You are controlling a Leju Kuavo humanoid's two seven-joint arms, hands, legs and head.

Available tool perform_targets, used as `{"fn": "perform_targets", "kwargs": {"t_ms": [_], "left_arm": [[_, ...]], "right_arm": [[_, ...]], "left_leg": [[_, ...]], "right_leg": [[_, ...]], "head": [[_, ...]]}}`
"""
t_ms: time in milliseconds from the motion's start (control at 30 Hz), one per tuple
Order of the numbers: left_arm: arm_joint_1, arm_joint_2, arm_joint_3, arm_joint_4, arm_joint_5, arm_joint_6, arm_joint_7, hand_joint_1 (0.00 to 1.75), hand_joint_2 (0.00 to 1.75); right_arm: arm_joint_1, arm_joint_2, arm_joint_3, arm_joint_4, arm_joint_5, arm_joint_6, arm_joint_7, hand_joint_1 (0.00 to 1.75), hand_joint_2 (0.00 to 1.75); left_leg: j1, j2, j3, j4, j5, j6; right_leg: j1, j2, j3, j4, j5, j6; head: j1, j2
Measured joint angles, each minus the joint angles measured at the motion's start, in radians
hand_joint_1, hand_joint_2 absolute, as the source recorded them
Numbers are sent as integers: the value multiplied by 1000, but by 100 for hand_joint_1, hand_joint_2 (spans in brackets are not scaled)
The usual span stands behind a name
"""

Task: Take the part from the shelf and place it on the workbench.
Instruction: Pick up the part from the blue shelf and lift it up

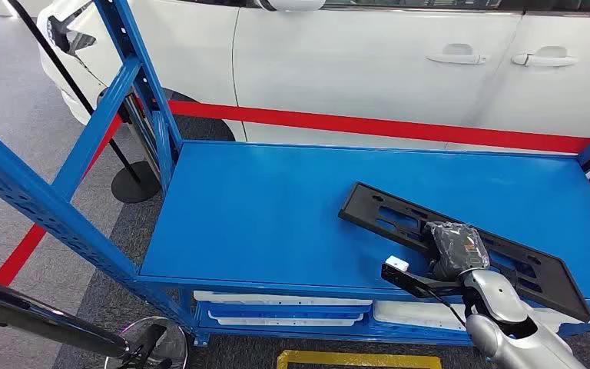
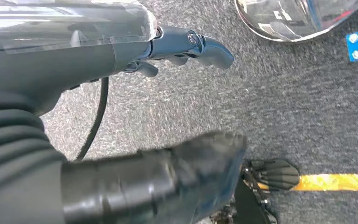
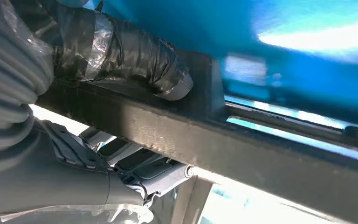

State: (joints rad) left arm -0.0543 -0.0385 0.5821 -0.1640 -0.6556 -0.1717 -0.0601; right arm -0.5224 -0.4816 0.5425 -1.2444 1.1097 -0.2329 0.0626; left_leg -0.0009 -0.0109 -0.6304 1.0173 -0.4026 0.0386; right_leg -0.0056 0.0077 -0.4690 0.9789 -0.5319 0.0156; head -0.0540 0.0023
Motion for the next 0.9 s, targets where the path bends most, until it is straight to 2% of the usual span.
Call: {"fn": "perform_targets", "kwargs": {"t_ms": [133,233,400,600,700,833,900], "left_arm": [[2,0,2,0,11,9,0,0,175],[9,0,7,0,24,3,-2,0,175],[21,0,20,0,36,11,6,0,175],[28,0,24,0,26,25,10,0,175],[28,0,24,0,21,29,12,0,175],[31,3,24,0,11,35,16,0,175],[32,3,24,0,6,38,17,0,175]], "right_arm": [[4,-6,-3,-15,-23,-4,-7,175,175],[6,-27,-19,-56,-87,1,-31,175,175],[-8,-61,-89,-151,-217,18,-92,175,175],[-19,-76,-150,-221,-268,16,-140,175,175],[-17,-79,-161,-229,-272,8,-153,175,175],[-6,-85,-172,-232,-265,-27,-173,175,175],[2,-90,-181,-236,-258,-44,-183,175,175]], "left_leg": [[0,0,0,0,0,0],[0,0,0,0,0,0],[-1,0,-1,1,0,0],[-4,-2,-2,3,-1,2],[-7,-2,-3,5,-4,6],[-7,0,-1,2,-4,17],[-2,2,4,-10,2,24]], "right_leg": [[0,0,0,0,0,0],[0,0,0,0,0,0],[-1,0,0,0,0,0],[-4,-1,-1,0,0,1],[-7,-1,-1,-1,-2,5],[-10,0,1,-2,-5,17],[-11,-1,-12,34,-34,20]], "head": [[0,0],[0,0],[0,0],[0,0],[0,0],[0,0],[1,0]]}}
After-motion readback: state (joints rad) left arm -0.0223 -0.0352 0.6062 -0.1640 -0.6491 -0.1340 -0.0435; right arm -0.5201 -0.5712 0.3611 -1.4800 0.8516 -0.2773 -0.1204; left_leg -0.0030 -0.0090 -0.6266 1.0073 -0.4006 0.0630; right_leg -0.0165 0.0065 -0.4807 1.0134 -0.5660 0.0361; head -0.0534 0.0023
